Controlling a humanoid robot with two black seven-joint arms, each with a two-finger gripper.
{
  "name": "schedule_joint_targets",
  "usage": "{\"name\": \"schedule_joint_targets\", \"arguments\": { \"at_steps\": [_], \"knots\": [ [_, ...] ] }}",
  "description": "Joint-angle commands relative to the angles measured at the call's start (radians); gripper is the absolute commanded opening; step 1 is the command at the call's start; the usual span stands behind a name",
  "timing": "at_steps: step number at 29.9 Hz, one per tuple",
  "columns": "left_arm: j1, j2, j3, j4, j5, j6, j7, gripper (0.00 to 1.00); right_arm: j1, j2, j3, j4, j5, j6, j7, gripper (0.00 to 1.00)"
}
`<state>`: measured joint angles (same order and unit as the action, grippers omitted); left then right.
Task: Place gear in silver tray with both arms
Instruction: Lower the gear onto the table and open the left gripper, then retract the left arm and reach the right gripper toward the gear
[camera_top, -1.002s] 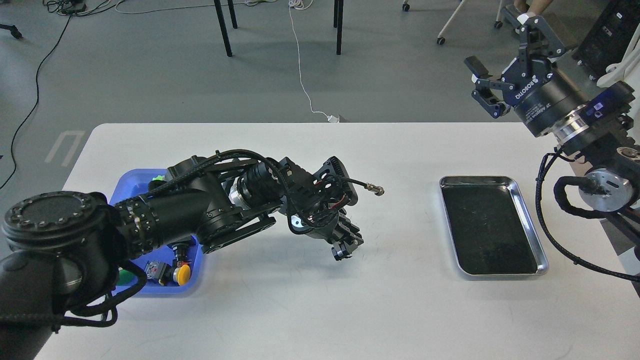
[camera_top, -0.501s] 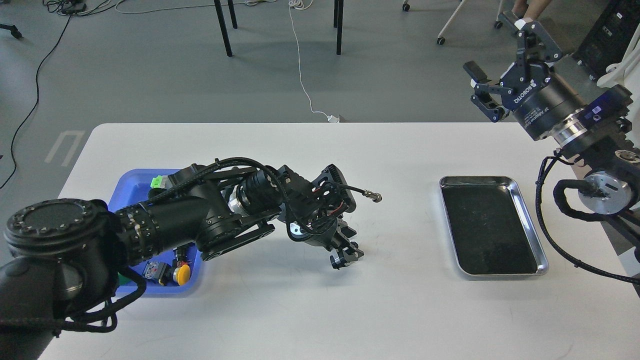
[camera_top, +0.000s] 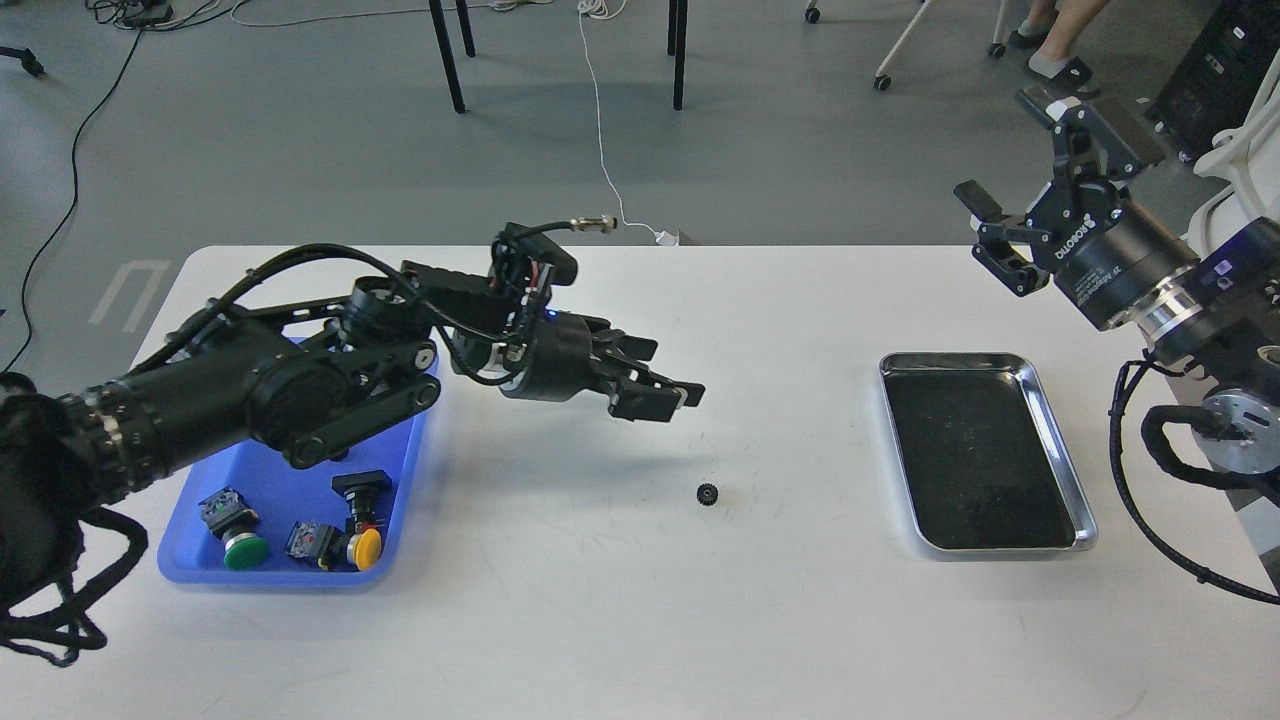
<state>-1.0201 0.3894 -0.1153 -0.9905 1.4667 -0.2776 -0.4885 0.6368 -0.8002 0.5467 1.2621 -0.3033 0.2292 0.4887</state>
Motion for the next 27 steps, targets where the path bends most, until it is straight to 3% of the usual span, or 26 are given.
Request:
{"name": "schedule_joint_targets", "arguments": {
  "at_steps": [1, 6, 10, 15, 22, 27],
  "knots": [
    [0.116, 0.156, -0.102, -0.127, -0.357, 0.031, 0.0, 0.93, -0.017, -0.013, -0.027, -0.001, -0.132, -0.001, 0.0, 0.99],
    [0.38, 0.253, -0.396, -0.233, -0.629, 0.025, 0.0, 0.98, -0.011, -0.016, -0.094, 0.0, -0.345, 0.001, 0.0, 0.99],
    [0.583, 0.243, -0.631, -0.246, -0.697, 0.026, 0.0, 0.98, 0.03, -0.025, -0.143, 0.003, -0.541, 0.006, 0.0, 0.99],
    [0.747, 0.201, -0.84, -0.257, -0.741, 0.017, 0.0, 0.98, 0.261, -0.028, -0.383, 0.003, -0.773, 0.028, 0.0, 0.99],
    [0.879, 0.158, -0.986, -0.257, -0.836, -0.074, 0.0, 0.98, 0.665, 0.099, -0.844, -0.012, -0.864, 0.036, 0.0, 0.99],
    [0.894, 0.149, -0.992, -0.257, -0.835, -0.074, 0.0, 0.98, 0.771, 0.252, -0.984, -0.067, -0.938, 0.036, 0.0, 0.99]
  ]
}}
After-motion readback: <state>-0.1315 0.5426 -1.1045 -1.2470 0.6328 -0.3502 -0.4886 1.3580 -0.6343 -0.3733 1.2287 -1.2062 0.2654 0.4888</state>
